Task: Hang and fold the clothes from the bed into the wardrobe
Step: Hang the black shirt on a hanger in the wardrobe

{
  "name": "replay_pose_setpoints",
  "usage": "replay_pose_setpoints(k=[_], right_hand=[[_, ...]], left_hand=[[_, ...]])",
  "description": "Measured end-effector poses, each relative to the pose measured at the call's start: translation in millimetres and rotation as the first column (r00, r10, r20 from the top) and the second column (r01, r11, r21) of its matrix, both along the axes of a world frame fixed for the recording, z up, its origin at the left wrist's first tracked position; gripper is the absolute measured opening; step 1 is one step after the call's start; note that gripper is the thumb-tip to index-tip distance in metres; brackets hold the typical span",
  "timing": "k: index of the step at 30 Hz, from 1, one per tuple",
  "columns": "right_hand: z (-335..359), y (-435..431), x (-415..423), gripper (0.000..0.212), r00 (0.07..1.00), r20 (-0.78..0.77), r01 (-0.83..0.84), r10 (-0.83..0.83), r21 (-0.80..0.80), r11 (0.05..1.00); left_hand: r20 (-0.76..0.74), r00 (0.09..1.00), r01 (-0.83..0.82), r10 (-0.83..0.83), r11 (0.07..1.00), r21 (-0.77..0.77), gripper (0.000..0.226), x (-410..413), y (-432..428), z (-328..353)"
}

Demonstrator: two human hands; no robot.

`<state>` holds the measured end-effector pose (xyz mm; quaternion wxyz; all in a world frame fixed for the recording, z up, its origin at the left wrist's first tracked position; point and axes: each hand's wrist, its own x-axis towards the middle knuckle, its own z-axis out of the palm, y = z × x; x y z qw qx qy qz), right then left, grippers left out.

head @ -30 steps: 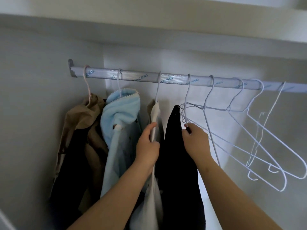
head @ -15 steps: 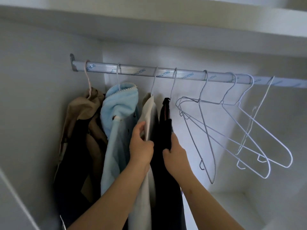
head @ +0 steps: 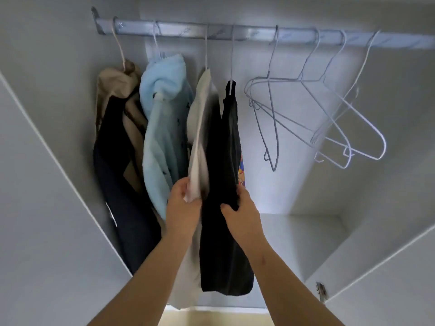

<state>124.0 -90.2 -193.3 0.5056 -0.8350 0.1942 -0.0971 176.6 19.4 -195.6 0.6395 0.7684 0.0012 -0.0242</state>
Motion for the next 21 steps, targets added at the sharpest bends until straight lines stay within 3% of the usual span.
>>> replay_pose_setpoints(k=[4, 8, 11, 16, 21], right_hand=[[-32.8, 13.6, -56.0, 0.055, 0.992, -0.130, 0.018, -0.006, 0.091, 0.996], [-47.1, 20.4, -109.1, 0.047, 0.976, -0.181, 0.151, -0.122, 0.154, 0.977], [-51.8, 24.5, -148.6, 0.038, 0.945, -0.179, 0.304, -0.274, 0.172, 0.937], [-72.4, 45.4, -229.7, 0.031, 0.817, -0.235, 0.576, -0.527, 0.293, 0.763], [-105.8, 96.4, -328.2, 0.027, 0.626, -0.322, 0.776, -0.710, 0.344, 0.529]], left_hand=[[-0.221, 0.975, -0.019, 0.005, 0.998, -0.060, 0.037, -54.7, 22.2, -31.5], [-0.410, 0.900, 0.119, -0.148, 0.988, -0.096, 0.019, -107.1, 26.3, -43.4], [-0.447, 0.868, 0.216, -0.215, 0.975, -0.050, 0.017, -138.8, 21.2, -47.1], [-0.500, 0.753, 0.477, -0.429, 0.878, -0.036, 0.014, -188.7, 24.1, -52.9], [-0.545, 0.575, 0.722, -0.610, 0.692, -0.013, 0.017, -262.4, 46.7, -74.2]])
